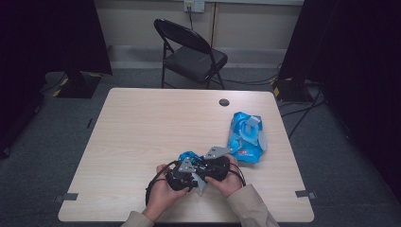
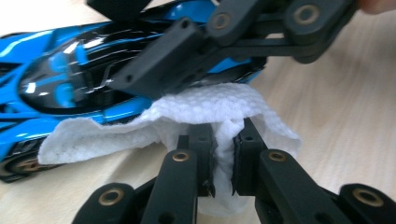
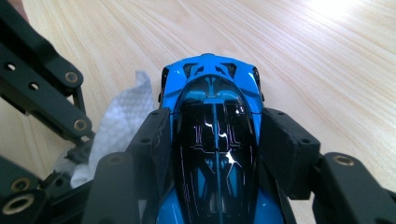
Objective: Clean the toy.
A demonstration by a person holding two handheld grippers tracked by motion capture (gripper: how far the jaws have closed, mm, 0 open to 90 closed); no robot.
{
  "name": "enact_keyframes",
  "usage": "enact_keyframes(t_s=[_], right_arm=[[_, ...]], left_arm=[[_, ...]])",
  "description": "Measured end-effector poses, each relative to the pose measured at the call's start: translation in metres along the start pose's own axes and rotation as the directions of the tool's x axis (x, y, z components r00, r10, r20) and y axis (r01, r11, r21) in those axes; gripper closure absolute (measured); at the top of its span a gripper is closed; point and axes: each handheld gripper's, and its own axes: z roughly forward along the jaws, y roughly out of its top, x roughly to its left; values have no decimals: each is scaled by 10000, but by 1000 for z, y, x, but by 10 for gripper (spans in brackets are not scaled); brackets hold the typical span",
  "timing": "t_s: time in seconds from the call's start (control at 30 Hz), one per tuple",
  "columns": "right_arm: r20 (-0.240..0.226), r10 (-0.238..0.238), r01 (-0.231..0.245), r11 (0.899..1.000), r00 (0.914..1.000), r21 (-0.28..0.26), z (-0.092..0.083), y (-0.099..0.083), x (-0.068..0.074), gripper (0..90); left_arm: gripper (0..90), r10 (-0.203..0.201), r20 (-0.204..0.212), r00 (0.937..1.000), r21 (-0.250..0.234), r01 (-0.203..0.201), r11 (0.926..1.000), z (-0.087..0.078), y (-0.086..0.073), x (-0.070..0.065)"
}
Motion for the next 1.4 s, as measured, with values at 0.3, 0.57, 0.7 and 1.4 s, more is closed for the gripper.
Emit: enact_keyframes(t_s=[0.3, 0.57, 0.7, 1.4], right_arm=[[-4, 32, -32, 10000, 10000, -10, 0, 0, 0, 447], [-3, 33, -33, 10000, 10000, -51, 0, 0, 0, 447], [5, 74, -74, 10000, 10000, -51, 0, 0, 0, 446], [-145, 895, -906, 9873, 9959, -1305, -67, -4, -21, 393]], left_arm=[[818, 201, 276, 9994, -138, -197, 9997, 7, 3, -12], [816, 252, 898, 9956, -304, -225, 9993, 8, 4, -21], [814, 475, 890, 9949, -305, -449, 9985, 7, 6, -25], [808, 1218, 1258, 9846, -766, -1127, 9907, 3, 21, -38]])
